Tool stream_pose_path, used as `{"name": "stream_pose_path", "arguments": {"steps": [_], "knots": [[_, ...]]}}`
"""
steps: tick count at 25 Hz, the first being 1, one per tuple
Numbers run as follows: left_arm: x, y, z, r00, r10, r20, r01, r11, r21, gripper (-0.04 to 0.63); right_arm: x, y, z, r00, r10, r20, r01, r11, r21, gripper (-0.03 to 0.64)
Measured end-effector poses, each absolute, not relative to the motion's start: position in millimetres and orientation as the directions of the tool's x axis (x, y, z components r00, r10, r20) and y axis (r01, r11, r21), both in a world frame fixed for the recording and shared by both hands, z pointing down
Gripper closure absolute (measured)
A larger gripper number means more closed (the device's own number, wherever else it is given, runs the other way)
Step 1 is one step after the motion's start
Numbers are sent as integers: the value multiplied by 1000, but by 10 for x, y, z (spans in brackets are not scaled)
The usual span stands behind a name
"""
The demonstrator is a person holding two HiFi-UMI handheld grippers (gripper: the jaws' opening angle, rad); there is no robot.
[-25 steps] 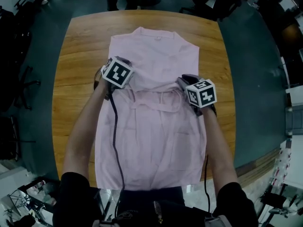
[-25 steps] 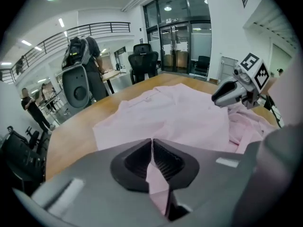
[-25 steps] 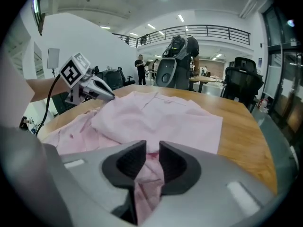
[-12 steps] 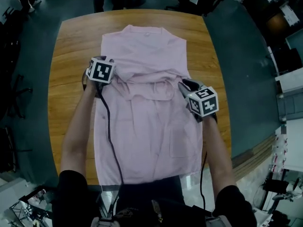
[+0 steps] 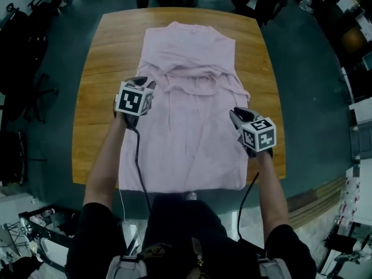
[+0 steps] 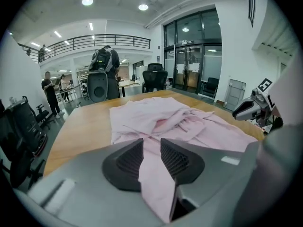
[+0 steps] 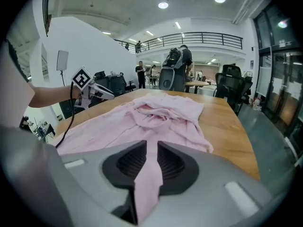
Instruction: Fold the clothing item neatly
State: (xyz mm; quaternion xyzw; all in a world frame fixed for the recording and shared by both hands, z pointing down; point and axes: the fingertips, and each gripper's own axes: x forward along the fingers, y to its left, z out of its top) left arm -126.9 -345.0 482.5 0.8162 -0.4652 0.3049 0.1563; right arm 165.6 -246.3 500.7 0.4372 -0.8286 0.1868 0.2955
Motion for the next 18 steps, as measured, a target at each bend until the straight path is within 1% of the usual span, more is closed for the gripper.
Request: {"name": "stream_pose_path", "arguments": {"steps": [4, 7, 11, 18], "knots": [[-1194, -2693, 4880, 366, -680, 635, -871, -491, -23, 472, 1642, -1913, 5088, -475, -605, 638, -826, 557, -87, 546], [-1136, -2098, 5040, 340, -689, 640, -876, -479, -50, 472, 1591, -1480, 5155, -504, -604, 617, -816, 567, -113, 546], [-1213, -1298, 5194, 303, -688, 659, -898, -438, -44, 472, 1549, -895, 5229, -533, -600, 597, -803, 581, -134, 546], [-1400, -329, 5413, 225, -672, 706, -924, -377, -65, 479, 1413, -72, 5438, -550, -548, 630, -784, 599, -163, 546]]}}
